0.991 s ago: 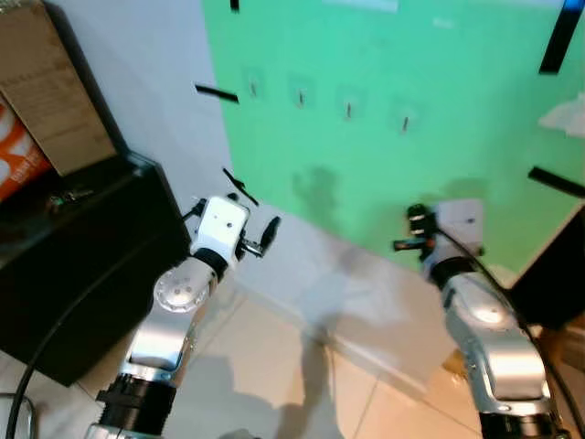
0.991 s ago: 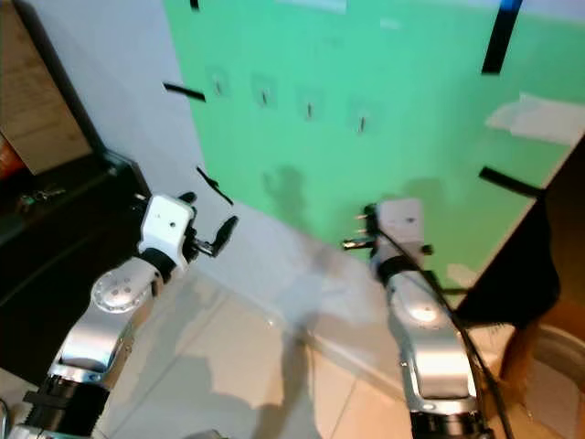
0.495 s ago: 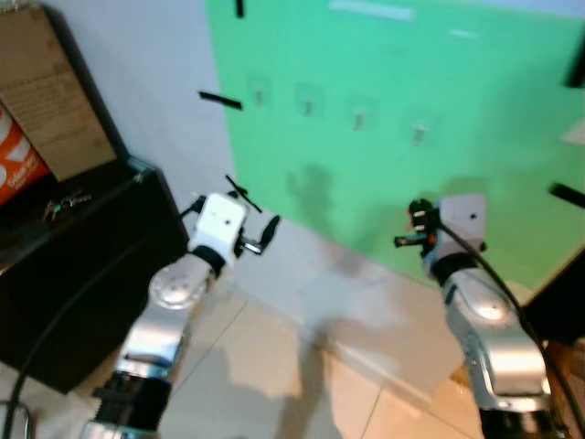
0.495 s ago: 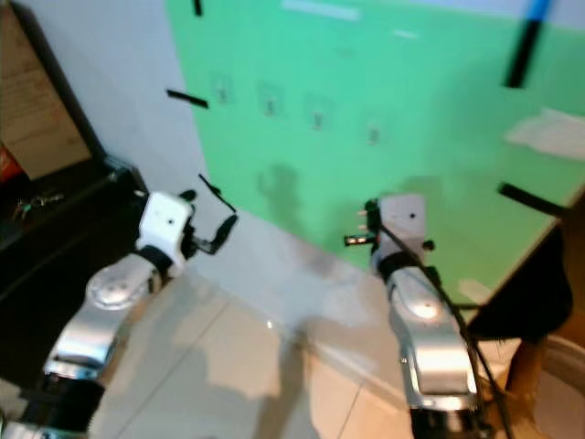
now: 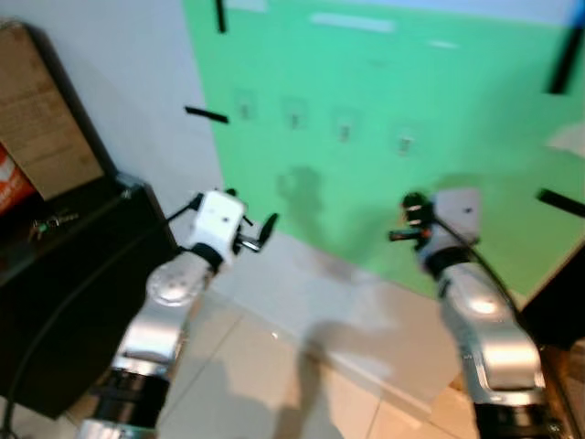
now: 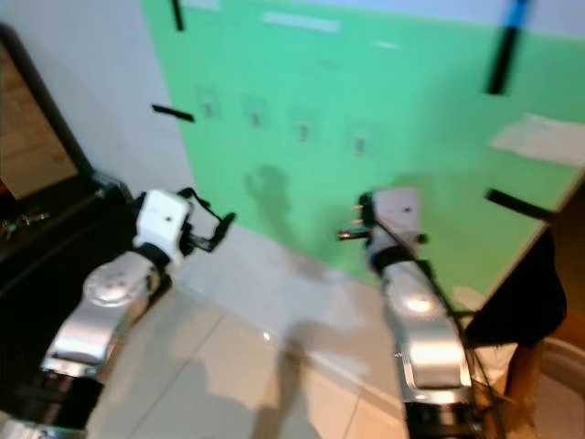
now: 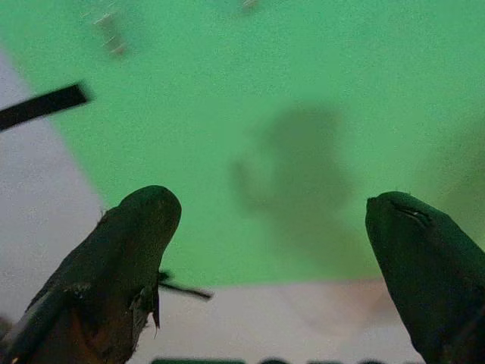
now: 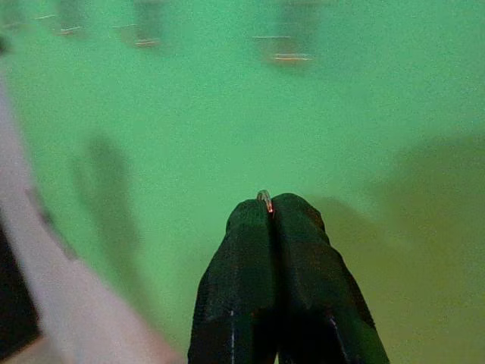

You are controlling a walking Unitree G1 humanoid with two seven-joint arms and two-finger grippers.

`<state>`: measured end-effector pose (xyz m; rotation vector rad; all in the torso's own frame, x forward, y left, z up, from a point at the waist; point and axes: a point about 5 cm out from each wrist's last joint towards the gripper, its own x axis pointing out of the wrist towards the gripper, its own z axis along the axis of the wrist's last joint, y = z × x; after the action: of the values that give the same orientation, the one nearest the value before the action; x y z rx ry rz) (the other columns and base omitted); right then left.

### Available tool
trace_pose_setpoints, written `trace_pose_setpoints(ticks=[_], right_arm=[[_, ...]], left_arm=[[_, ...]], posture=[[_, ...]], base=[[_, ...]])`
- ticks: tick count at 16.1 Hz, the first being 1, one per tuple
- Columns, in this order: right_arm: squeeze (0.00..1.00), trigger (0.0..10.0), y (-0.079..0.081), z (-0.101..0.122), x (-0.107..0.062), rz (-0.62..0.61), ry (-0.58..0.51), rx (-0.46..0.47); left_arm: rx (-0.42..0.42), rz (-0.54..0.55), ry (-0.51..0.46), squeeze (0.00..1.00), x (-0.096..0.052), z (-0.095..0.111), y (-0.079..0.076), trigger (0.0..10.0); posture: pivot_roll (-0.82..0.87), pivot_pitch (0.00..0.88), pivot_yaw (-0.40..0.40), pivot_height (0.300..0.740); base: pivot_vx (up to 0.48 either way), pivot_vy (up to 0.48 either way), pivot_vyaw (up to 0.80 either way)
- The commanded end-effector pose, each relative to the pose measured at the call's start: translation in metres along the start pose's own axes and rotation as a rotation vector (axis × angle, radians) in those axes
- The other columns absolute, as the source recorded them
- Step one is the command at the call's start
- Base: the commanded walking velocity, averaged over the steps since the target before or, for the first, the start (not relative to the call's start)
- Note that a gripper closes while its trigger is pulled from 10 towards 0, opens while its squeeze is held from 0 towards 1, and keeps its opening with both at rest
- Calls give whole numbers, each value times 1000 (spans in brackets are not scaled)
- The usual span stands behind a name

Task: Hang keys on a hook

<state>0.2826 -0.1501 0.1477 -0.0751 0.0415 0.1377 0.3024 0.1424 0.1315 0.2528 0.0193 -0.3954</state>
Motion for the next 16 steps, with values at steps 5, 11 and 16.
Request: trace_pose_setpoints(ticks=[5, 11, 16], right_arm=[[0, 10000, 2, 19, 3, 20, -76, 27], [0, 10000, -1, 26, 5, 19, -92, 129], [0, 10000, -3, 31, 4, 22, -97, 196]], left_arm=[[-4, -3, 4, 0, -1, -1, 0, 10000], [-15, -104, -31, 0, 1, 5, -8, 10000], [-37, -324, -60, 0, -5, 13, -19, 10000]], posture=[[-83, 0, 47, 740], [-80, 0, 41, 740], [-83, 0, 35, 740]], base=[[288, 0, 0], [94, 0, 0], [0, 0, 0]])
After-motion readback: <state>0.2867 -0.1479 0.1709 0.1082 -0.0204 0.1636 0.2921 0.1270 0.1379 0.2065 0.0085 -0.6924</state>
